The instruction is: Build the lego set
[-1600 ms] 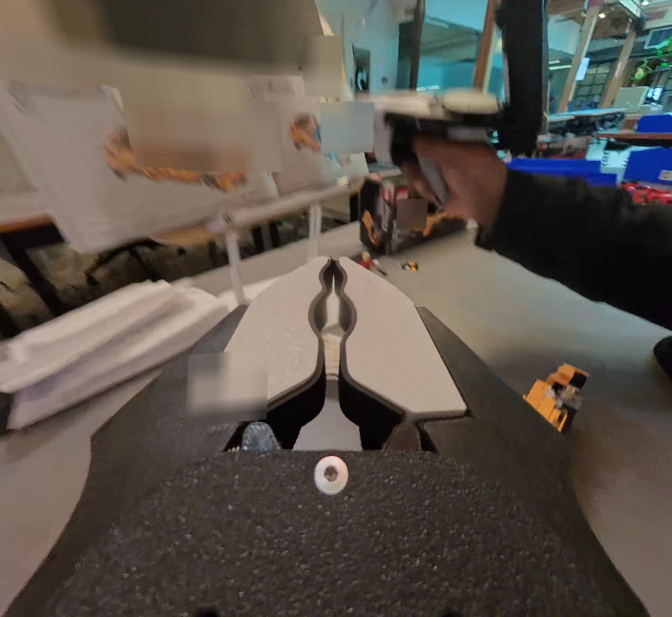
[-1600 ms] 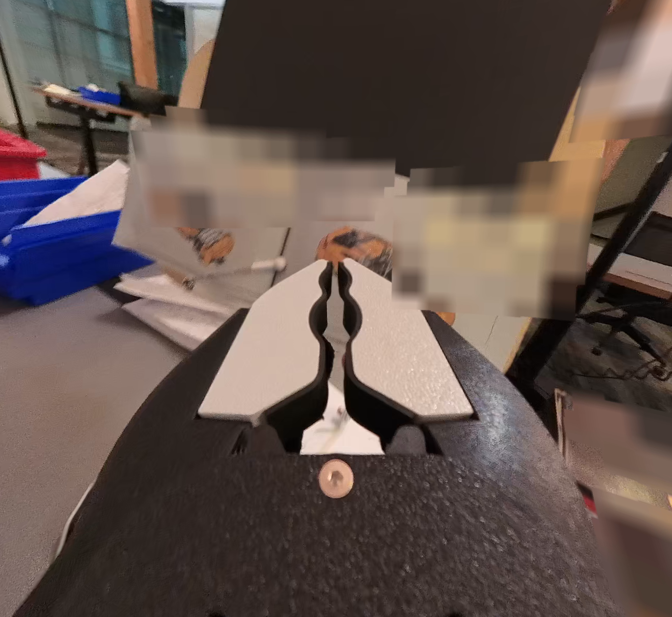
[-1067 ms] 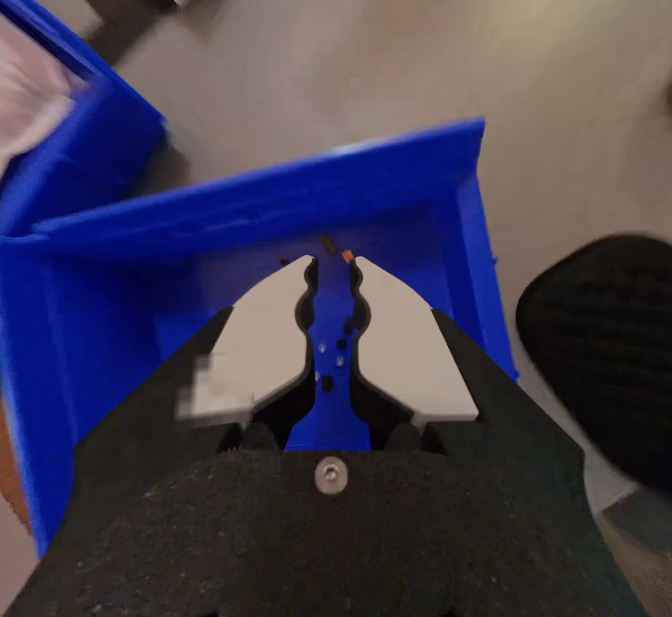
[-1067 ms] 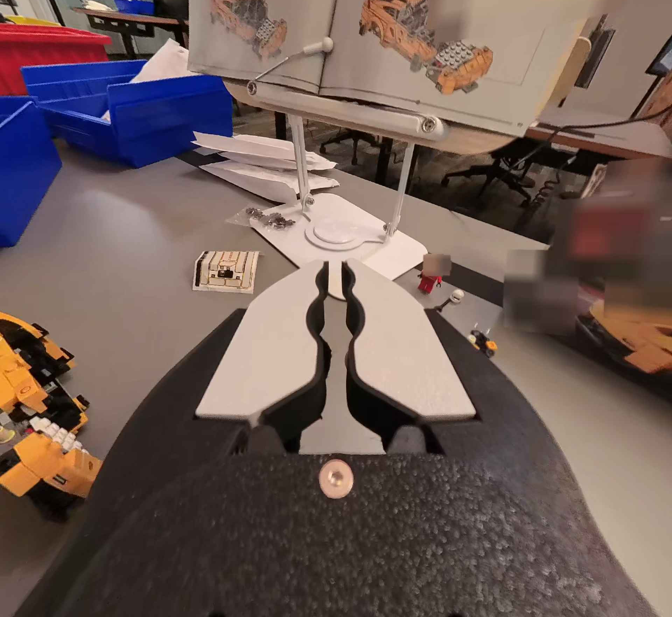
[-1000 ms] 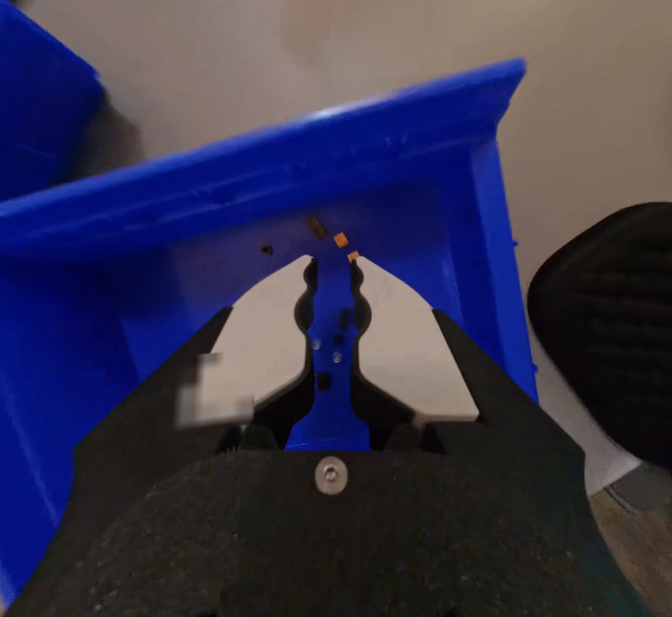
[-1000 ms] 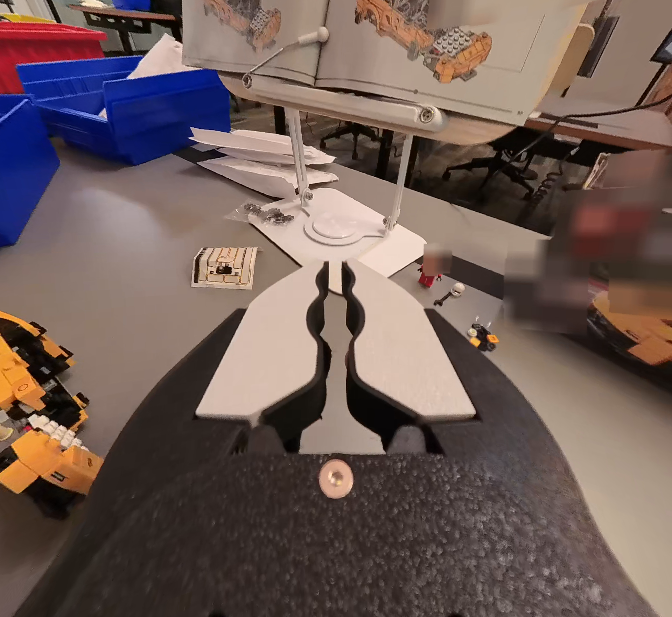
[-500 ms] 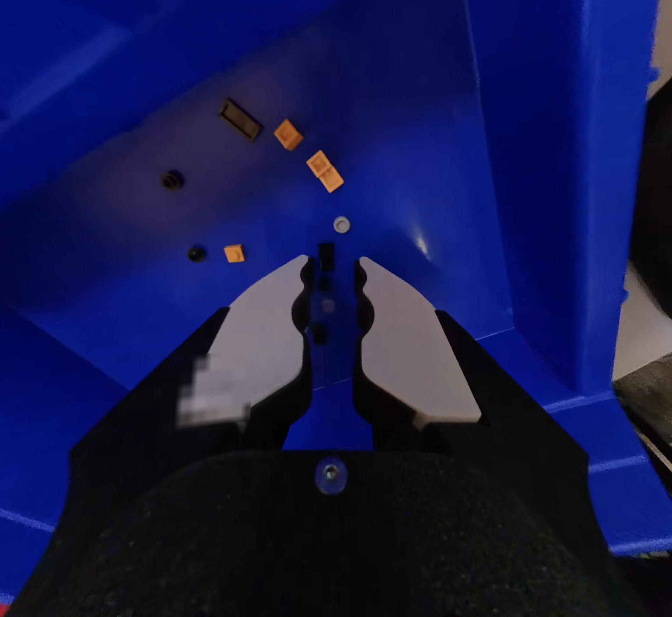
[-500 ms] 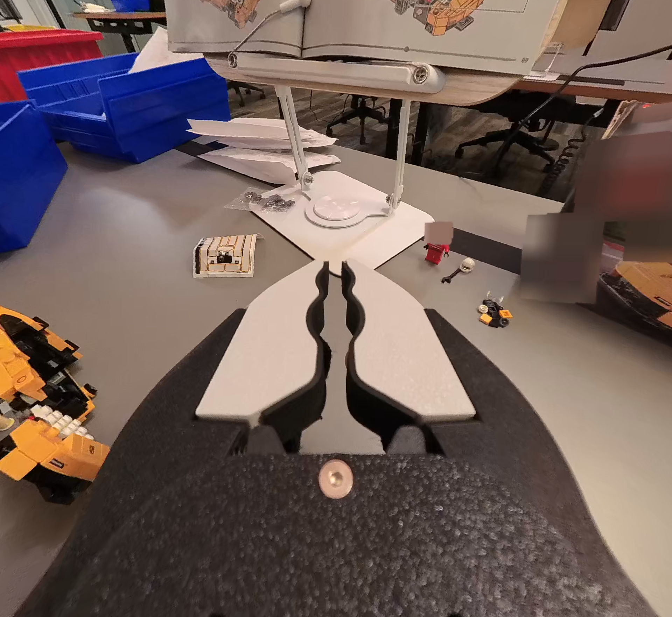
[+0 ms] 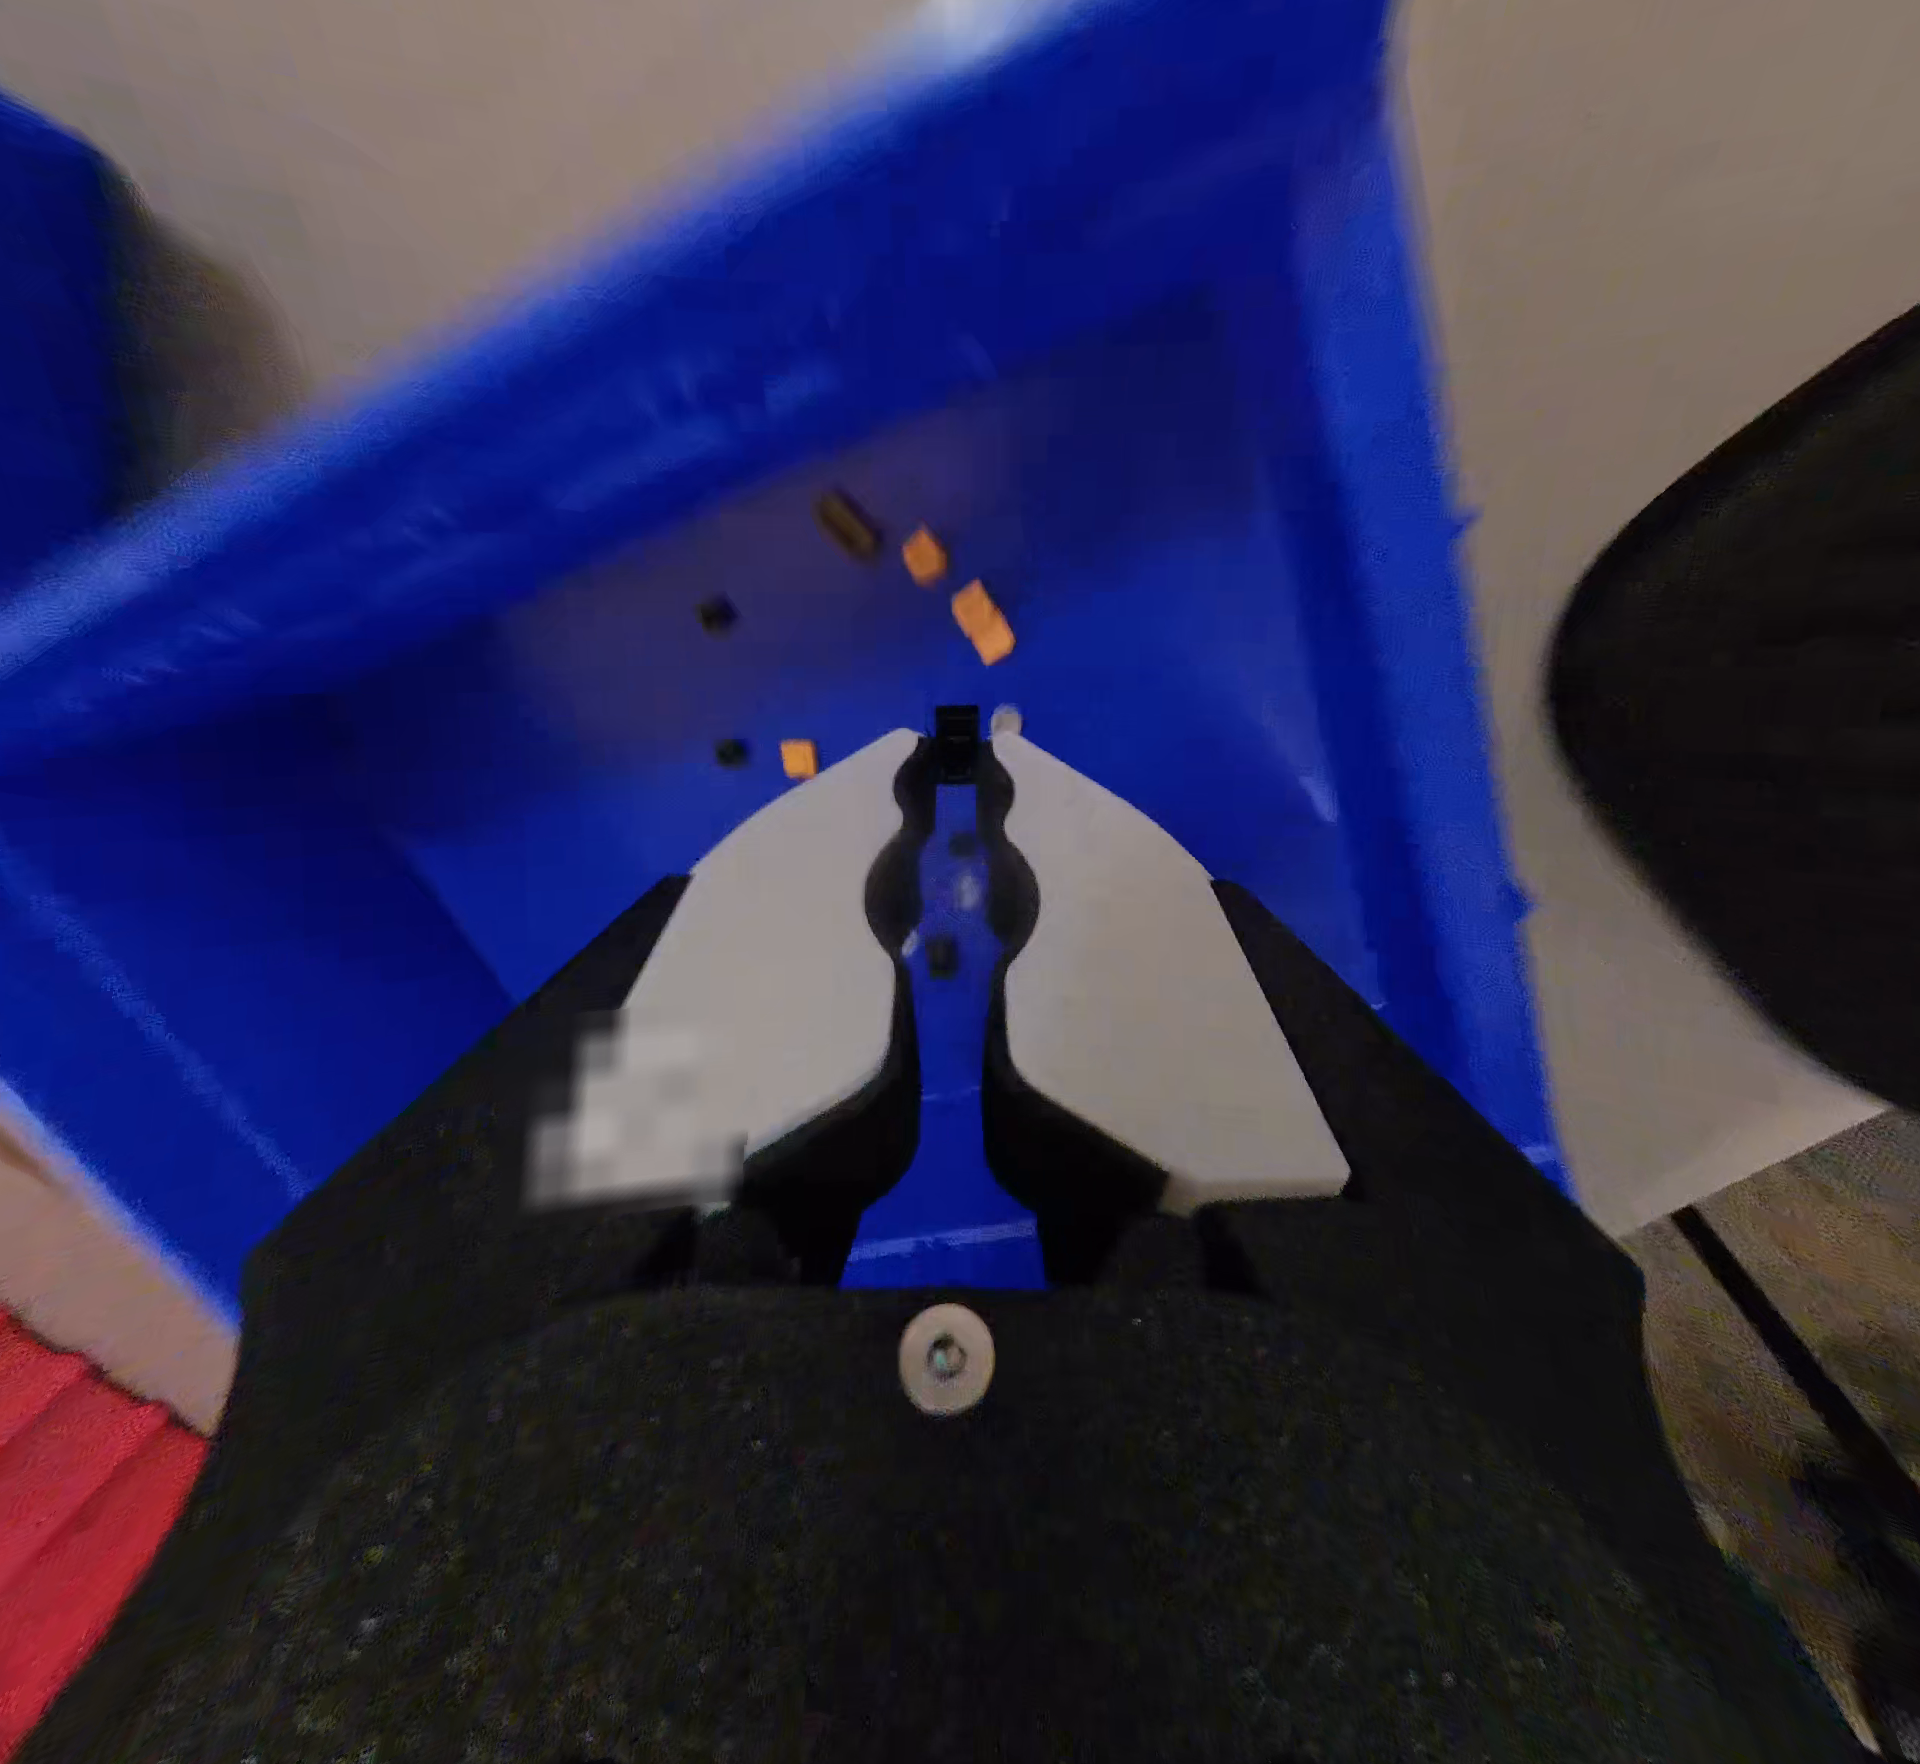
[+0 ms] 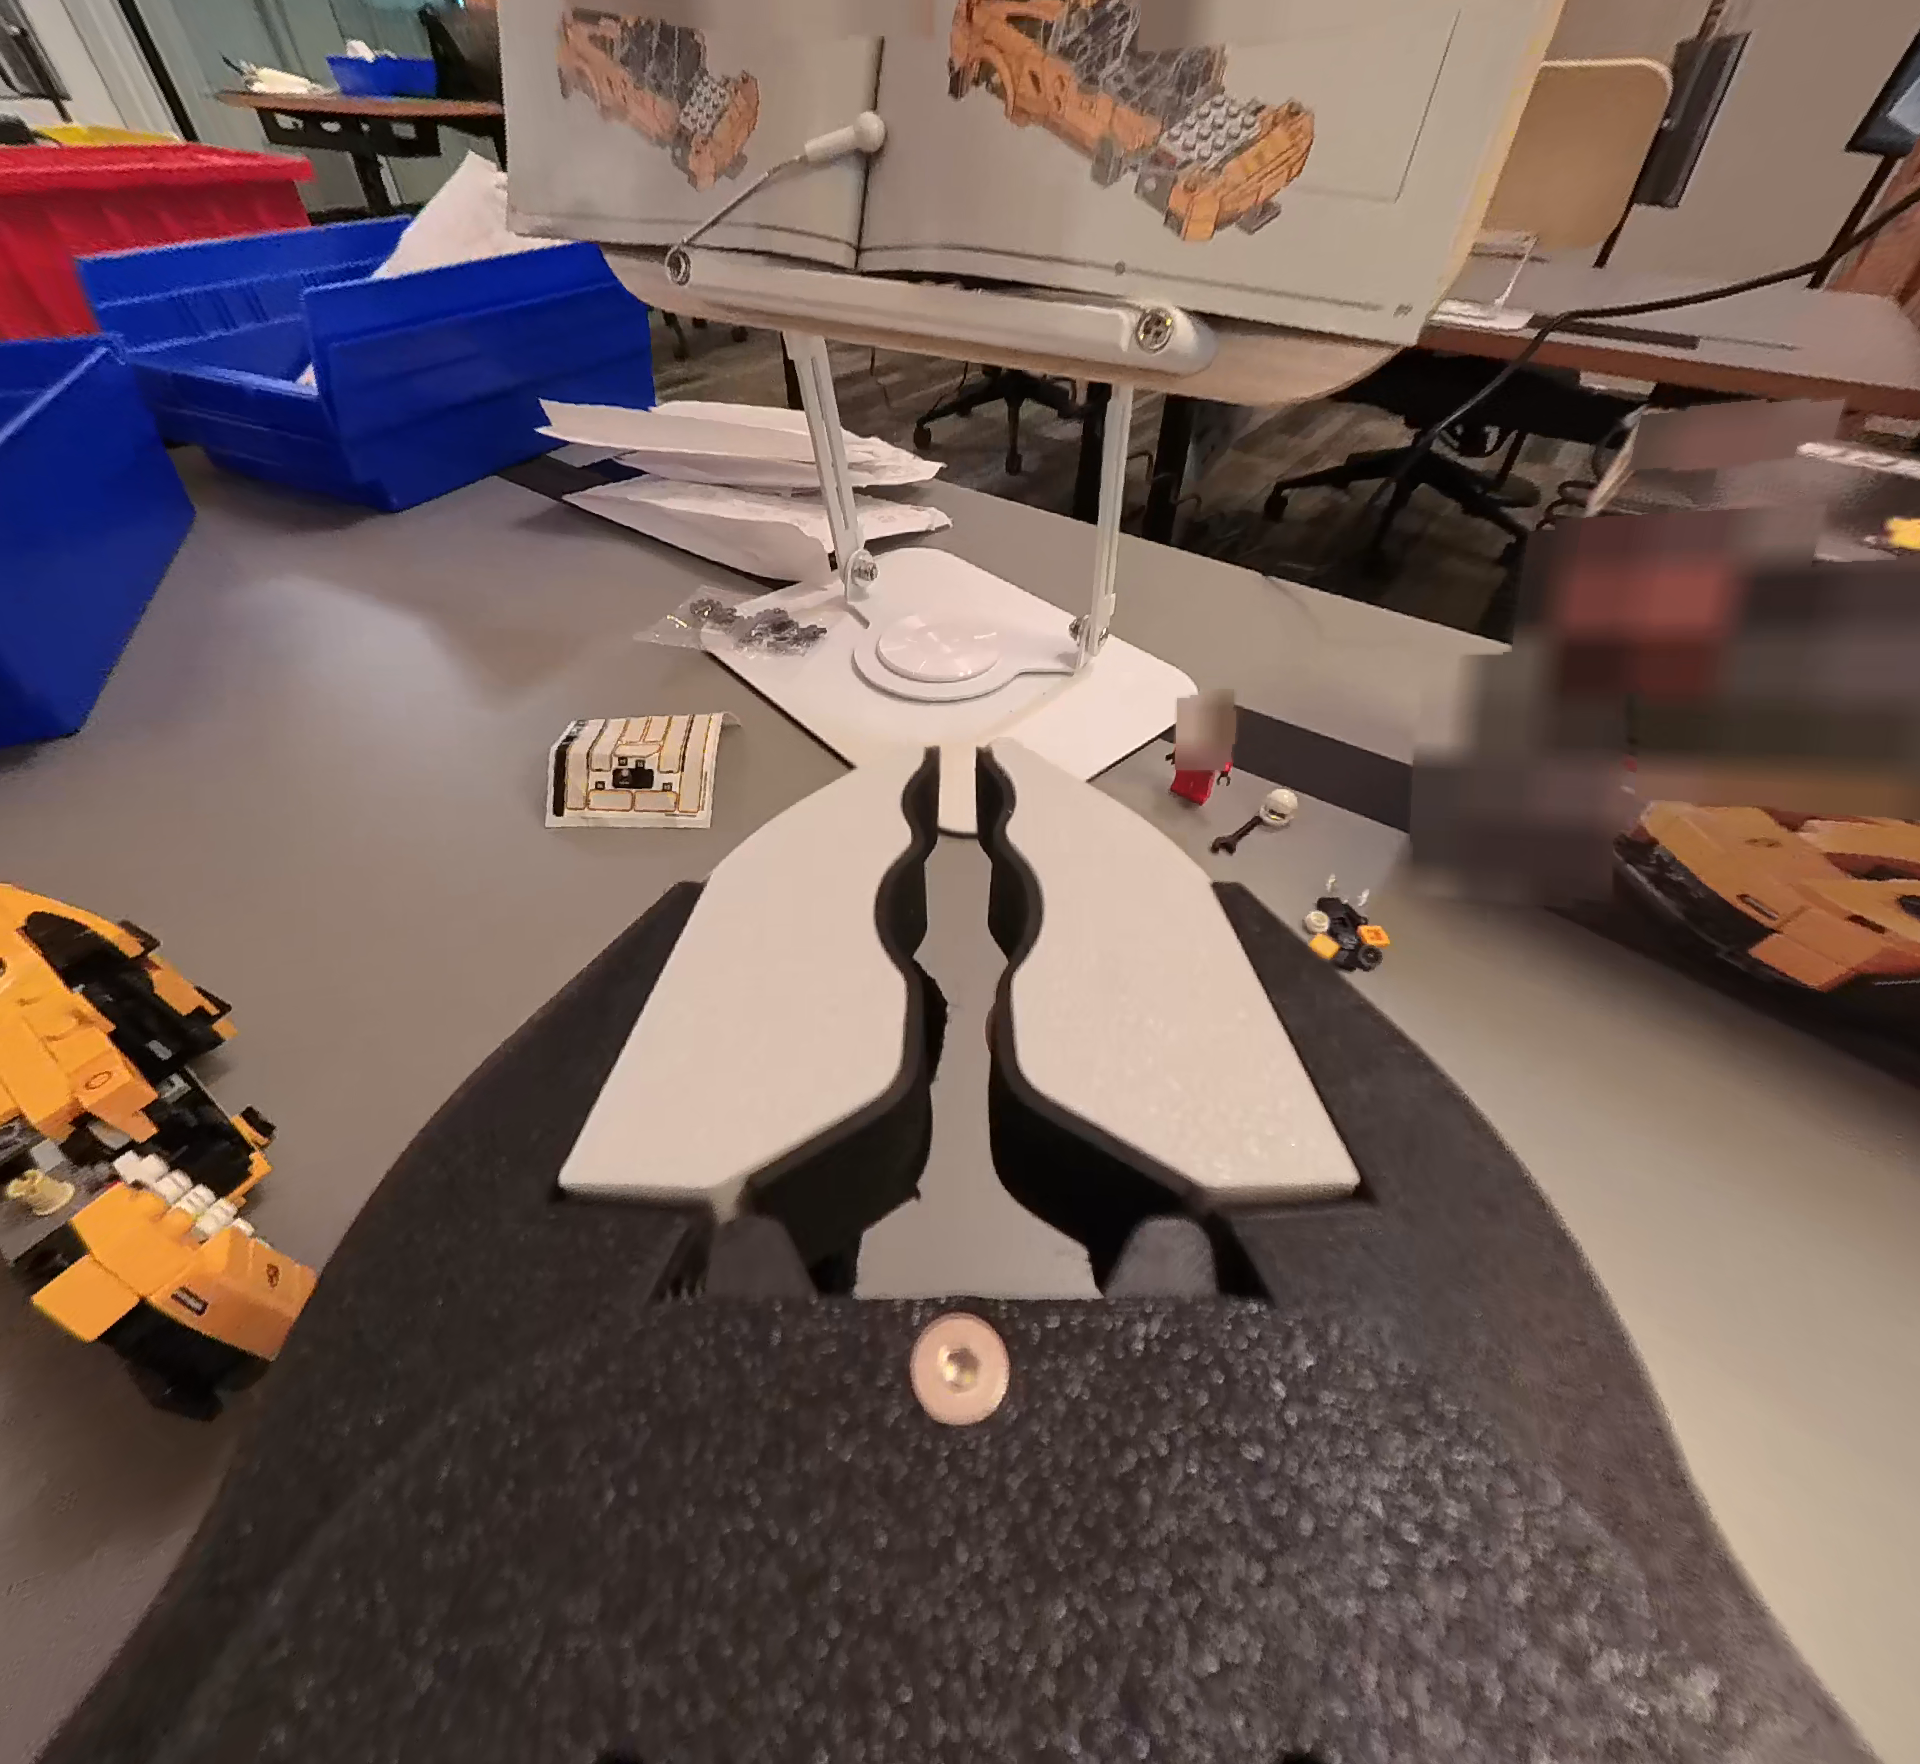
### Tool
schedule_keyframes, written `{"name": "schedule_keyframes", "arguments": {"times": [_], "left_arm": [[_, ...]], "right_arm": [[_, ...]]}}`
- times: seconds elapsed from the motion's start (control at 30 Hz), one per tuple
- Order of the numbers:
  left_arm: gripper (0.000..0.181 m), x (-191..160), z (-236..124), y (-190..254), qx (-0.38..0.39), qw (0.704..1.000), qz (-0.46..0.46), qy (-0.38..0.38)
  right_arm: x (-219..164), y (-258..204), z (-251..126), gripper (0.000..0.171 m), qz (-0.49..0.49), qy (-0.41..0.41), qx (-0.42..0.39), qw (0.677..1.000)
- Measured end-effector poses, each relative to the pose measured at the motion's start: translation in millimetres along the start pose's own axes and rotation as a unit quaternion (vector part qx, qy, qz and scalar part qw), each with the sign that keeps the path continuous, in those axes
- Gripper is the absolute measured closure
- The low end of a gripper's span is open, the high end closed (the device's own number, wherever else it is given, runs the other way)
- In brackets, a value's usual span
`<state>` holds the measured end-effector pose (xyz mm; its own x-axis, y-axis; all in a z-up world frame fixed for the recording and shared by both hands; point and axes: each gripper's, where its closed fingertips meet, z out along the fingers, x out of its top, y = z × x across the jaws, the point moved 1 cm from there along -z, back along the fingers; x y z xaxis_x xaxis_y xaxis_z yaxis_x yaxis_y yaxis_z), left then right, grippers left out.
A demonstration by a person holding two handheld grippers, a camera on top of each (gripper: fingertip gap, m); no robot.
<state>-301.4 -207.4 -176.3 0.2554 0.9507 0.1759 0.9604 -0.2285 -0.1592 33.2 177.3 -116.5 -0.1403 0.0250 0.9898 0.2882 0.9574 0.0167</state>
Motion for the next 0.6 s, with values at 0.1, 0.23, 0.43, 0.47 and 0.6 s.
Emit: {"name": "schedule_keyframes", "arguments": {"times": [0.1,0.23,0.43,0.47,0.6], "left_arm": [[0.174,65,-42,25,0.014,0.995,0.041,0.09],[0.174,144,-37,79,-0.025,0.985,0.14,0.102],[0.174,202,45,125,-0.103,0.971,0.213,0.016],[0.174,204,57,130,-0.11,0.969,0.221,0.005],[0.174,208,76,142,-0.12,0.963,0.24,-0.009]], "right_arm": [[5,5,-3,0.165,0.009,0.013,-0.002,1.0],[8,6,-7,0.165,0.021,0.022,0.001,1.0],[13,-1,-17,0.165,0.008,0.034,0.011,0.999],[14,-2,-18,0.165,0.003,0.036,0.012,0.999],[14,-2,-20,0.165,-0.023,0.038,0.008,0.999]]}}
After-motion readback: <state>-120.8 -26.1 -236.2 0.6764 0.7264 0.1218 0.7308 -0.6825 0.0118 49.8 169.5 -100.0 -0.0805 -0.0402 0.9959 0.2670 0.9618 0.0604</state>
